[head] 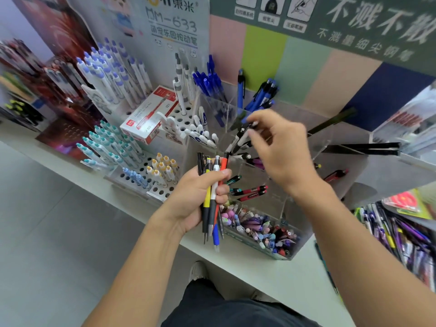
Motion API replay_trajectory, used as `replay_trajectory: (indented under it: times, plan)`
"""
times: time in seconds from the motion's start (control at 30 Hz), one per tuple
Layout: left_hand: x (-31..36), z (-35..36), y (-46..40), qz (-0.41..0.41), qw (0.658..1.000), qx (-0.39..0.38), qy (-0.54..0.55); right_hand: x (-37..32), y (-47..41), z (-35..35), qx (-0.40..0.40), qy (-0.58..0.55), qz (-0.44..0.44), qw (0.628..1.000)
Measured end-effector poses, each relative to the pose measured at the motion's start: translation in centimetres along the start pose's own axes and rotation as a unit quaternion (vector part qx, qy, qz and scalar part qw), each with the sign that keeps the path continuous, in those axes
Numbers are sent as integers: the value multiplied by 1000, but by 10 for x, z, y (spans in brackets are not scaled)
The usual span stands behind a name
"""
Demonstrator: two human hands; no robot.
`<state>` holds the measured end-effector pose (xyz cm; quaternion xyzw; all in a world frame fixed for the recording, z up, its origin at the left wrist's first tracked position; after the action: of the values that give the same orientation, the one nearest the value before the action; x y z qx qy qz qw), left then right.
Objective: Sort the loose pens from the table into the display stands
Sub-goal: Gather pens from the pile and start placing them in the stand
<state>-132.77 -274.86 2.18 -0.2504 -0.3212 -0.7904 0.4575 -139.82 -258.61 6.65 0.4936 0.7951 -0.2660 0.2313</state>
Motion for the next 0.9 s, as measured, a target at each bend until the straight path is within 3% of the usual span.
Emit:
replay_trajectory:
  times: [0.1, 0.2, 0.27, 0.37, 0.5, 0.6, 0.67, 0.77, 0.83, 0.9]
  plan:
    - [2, 0, 0, 3, 997, -32, 67, 5, -6, 16, -42, 53, 18, 998]
    - [2, -1, 1, 1, 997, -55, 60, -2, -3, 18, -75, 113, 32, 990]
    - [4, -1, 1, -13, 997, -71, 17, -11, 2, 11, -77, 80, 28, 993]
    - [4, 1, -1, -35, 995, -85, -46, -15, 3, -4, -192, -2, 34, 981]
    - [1, 5, -2, -66, 992, -86, -57, -7, -2, -15, -282, -11, 20, 959]
    - [0, 9, -1, -50, 996, -57, -44, -2, -4, -19, -320, -88, 26, 943]
    - [-1, 8, -1, -34, 999, -24, -16, 2, -6, -29, -293, -162, 51, 941]
    - [-2, -2, -1, -5, 999, 26, 35, 5, -8, -55, -138, -259, 71, 953]
    - [-3, -9, 0, 15, 997, 59, 45, 4, -8, -65, -22, -223, 44, 973]
    - [-4, -11, 0, 33, 995, 86, 47, 3, -8, -58, 24, -90, 17, 996]
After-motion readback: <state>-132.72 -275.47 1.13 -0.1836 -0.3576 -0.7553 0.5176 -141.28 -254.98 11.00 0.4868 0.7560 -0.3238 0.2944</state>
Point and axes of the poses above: each hand's wrist, its own y-axis away from the middle knuckle, its own z-axis out of the palm, x = y × z, the point moved 1 cm from there along -y, towards the middle knuckle, and after that the axes turned 13 degrees about -x, right-handed, at the moved point
